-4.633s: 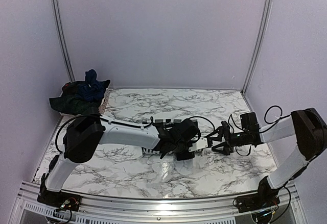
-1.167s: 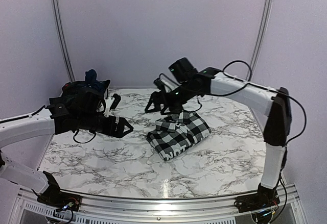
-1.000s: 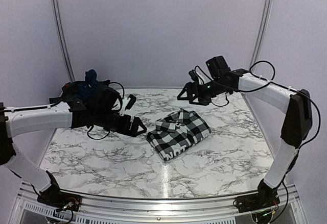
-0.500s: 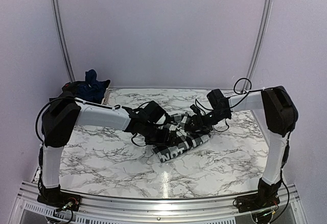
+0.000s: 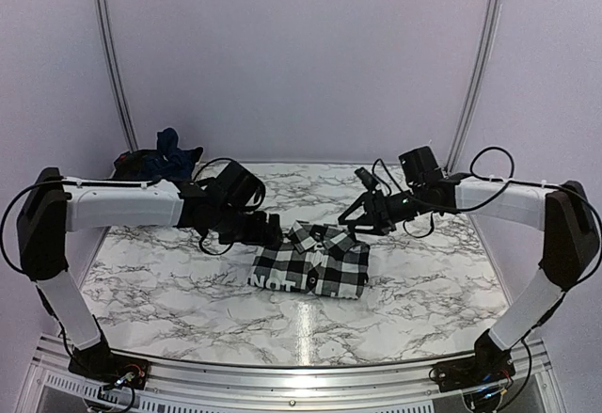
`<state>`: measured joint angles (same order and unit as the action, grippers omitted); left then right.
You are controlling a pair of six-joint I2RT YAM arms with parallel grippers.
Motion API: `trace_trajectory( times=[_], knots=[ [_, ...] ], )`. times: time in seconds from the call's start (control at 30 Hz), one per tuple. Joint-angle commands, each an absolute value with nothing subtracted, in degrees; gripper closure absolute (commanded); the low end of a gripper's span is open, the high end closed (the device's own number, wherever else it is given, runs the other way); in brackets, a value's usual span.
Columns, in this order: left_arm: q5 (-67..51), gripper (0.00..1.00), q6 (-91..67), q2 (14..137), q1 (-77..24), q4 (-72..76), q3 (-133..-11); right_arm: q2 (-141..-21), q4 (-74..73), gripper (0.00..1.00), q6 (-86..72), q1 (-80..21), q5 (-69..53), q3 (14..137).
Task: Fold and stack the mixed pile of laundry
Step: Smooth out the square-folded shirt at the center of the board.
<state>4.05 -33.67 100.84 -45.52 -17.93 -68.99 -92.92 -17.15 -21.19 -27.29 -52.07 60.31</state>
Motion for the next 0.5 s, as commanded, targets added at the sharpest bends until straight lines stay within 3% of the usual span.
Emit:
trace_trajectory(
  times=[0.0, 0.23, 0.47],
  knots=[
    [7.7, 0.01, -30.7, 101.6, -53.1, -22.0, -76.5, -87.7, -20.8, 0.24, -18.8, -21.2, -50.3, 64.0],
    [9.9, 0.01, -33.6, 116.3, -58.9, -25.2, -93.0, -89.9, -29.6, 0.28, -11.5, -16.1, -43.0, 63.7],
    [14.5, 0.01, -38.0, 131.2, -59.8, -33.9, -103.5, -89.0, -29.0, 0.28, -11.7, -14.5, -42.8, 61.3]
  ],
)
